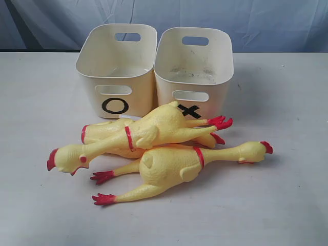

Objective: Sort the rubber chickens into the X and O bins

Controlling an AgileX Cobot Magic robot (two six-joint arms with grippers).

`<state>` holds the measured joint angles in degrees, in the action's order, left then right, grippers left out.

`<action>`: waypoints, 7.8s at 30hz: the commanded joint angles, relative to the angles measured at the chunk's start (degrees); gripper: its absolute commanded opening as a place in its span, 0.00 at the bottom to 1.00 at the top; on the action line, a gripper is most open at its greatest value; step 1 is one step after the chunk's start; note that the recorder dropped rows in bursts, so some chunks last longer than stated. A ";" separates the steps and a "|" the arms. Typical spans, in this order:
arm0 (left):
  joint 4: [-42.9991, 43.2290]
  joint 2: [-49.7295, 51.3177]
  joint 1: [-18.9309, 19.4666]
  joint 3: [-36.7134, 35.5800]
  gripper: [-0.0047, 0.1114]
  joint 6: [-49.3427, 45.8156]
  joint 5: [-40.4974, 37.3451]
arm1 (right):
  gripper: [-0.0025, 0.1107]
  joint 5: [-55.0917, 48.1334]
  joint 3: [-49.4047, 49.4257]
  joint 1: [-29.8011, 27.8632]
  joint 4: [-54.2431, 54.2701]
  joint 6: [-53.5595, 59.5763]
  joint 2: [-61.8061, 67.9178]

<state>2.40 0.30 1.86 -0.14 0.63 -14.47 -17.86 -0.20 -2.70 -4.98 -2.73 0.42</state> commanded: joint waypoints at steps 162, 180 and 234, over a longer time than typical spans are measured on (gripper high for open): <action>0.02 -0.30 -0.20 0.14 0.04 0.33 0.81 | 0.28 23.98 -97.83 41.34 17.14 4.45 123.21; 0.02 -0.30 -0.20 0.14 0.04 0.33 0.81 | 0.54 11.19 -97.83 41.34 1.84 4.61 118.00; 0.02 -0.30 -0.20 0.14 0.04 0.33 0.81 | 0.63 -52.10 -78.61 52.18 6.28 46.79 119.91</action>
<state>2.40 0.30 1.86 -0.14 0.63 -14.47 -66.71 -82.97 49.56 3.82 45.93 118.80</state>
